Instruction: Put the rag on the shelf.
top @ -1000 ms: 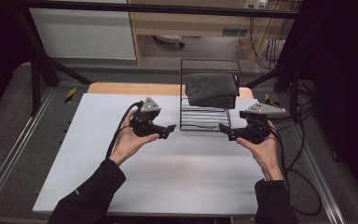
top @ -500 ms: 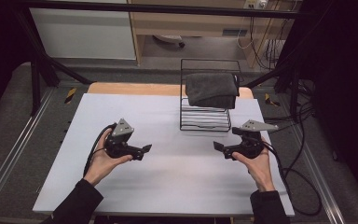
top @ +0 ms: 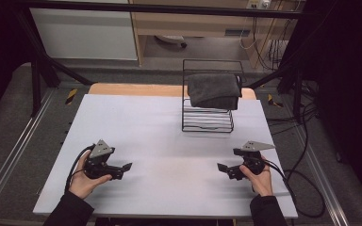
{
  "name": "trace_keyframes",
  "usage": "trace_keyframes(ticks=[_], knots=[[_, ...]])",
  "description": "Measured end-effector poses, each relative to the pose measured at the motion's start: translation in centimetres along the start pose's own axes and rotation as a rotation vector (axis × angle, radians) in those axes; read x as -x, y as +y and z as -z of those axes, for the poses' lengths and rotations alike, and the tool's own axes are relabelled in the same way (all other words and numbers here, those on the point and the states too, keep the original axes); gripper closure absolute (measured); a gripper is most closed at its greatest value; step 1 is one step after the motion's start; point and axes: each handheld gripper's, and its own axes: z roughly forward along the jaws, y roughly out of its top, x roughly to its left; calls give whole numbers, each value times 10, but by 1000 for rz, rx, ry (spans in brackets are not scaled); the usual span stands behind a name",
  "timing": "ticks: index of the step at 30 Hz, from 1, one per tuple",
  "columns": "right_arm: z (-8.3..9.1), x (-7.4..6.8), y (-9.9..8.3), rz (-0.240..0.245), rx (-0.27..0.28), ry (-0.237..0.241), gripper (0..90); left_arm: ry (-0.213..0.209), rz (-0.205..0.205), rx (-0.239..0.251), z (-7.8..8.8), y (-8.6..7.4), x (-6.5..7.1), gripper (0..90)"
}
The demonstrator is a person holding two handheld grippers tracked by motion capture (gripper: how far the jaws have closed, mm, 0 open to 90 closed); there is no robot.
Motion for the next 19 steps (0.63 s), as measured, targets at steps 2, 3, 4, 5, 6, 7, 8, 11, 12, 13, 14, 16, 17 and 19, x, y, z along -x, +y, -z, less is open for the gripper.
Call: trace_keyframes(ticks=[2,3,4,5,6,7,8,11,12,13,14,16,17,19], knots=[[1,2,-8,4,-15,6,9,-3,5,-5,3,-8,-4,76],[1,3,-11,8,-24,1,9,1,1,-9,4,-11,-5,74],[2,4,-14,6,-32,-3,9,6,-3,-12,6,-14,-7,72],[3,4,-17,9,-35,-3,9,6,2,-11,8,-17,-8,71],[4,5,-20,8,-37,2,9,4,9,-8,10,-20,-10,70],[5,6,-23,10,-36,5,9,6,13,-5,13,-22,-12,68],[6,6,-26,5,-40,9,9,10,12,-4,15,-25,-13,67],[11,7,-32,-3,-35,10,9,17,24,-5,20,-33,-18,65],[12,6,-32,-10,-33,15,9,21,29,-4,22,-35,-19,65],[14,6,-33,-10,-27,19,9,24,36,-3,24,-37,-21,65],[15,6,-34,-14,-21,22,9,26,43,-1,25,-39,-23,65],[16,6,-34,-20,-18,24,9,34,47,-1,28,-43,-25,64],[16,7,-35,-19,-17,23,9,37,47,-3,29,-44,-26,65],[17,7,-35,-25,-20,28,9,42,48,-2,30,-46,-27,64]])
